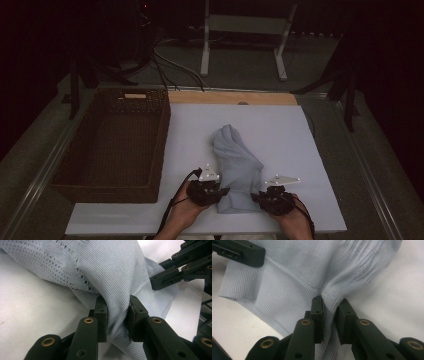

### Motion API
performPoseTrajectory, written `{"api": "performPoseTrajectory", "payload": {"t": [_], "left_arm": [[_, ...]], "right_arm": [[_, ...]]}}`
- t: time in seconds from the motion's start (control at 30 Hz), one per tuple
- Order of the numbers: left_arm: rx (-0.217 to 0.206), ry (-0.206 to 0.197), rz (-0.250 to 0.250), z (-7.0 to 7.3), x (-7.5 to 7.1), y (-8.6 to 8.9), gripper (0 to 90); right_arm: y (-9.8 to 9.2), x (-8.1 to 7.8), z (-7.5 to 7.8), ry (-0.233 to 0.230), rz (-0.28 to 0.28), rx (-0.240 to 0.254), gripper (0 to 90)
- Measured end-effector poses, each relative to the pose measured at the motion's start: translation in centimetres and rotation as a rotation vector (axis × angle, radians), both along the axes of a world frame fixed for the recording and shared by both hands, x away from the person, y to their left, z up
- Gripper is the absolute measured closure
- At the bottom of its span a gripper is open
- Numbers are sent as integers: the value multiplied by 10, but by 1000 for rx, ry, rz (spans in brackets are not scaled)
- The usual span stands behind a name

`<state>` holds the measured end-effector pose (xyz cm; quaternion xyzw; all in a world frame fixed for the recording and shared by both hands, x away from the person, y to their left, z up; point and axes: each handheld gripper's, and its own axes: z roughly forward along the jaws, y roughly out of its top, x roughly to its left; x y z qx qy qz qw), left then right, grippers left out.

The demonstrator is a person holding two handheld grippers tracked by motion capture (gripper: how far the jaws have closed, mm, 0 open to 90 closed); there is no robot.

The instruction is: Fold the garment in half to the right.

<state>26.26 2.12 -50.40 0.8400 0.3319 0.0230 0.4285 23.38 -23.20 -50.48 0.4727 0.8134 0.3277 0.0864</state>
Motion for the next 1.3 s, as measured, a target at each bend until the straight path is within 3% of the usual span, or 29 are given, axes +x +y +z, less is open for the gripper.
{"api": "performPoseTrajectory", "payload": {"t": [1.3], "left_arm": [[-3,9,-20,1,-6,-7,748]], "right_arm": [[-8,-4,3,14,5,-15,782]]}}
